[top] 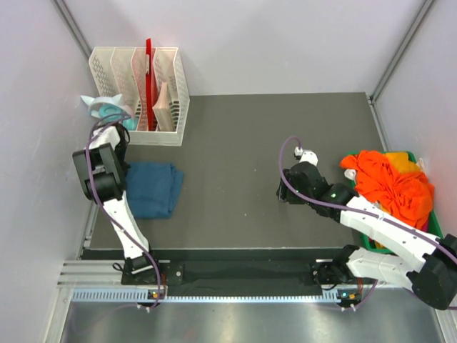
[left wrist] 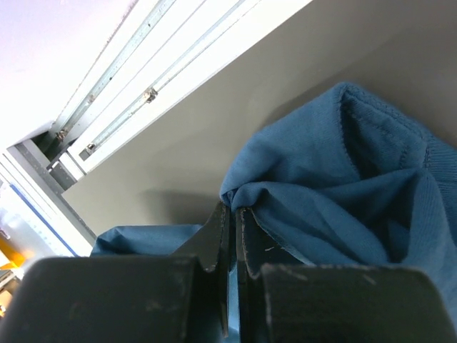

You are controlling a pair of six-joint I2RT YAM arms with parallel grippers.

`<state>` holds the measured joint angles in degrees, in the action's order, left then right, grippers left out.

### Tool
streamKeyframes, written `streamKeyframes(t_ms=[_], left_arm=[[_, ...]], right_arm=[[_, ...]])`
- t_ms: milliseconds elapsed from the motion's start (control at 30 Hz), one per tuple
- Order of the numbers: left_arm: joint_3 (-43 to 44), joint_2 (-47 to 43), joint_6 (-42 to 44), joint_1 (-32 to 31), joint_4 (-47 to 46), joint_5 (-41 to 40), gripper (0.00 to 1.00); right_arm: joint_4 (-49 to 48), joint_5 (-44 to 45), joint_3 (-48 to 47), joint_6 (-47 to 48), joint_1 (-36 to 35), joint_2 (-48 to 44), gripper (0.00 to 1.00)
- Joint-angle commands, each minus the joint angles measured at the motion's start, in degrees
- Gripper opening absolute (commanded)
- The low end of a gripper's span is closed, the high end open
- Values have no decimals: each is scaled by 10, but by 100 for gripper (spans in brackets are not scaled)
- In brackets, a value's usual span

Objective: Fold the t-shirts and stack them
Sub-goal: Neatly place the folded tshirt to the corner

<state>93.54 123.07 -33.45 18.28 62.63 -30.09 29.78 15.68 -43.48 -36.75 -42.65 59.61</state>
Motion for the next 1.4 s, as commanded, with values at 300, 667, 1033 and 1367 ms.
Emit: streamKeyframes(t_ms=[300,667,1033,1367], left_arm=[[-94,-79,-16,16,-15,-20,0],[-30,-32,-21,25,11,-30,0],[-3,-9,-23,37,24,-24,0],[-5,-74,-26,20,17,2,69]], right_arm=[[-30,11,0,-26,-20,-12,54],[-12,17,4,-24,-23,-29,54],[-10,16,2,-19,-23,-25,54],[-24,7,5,-20,-27,-20,54]])
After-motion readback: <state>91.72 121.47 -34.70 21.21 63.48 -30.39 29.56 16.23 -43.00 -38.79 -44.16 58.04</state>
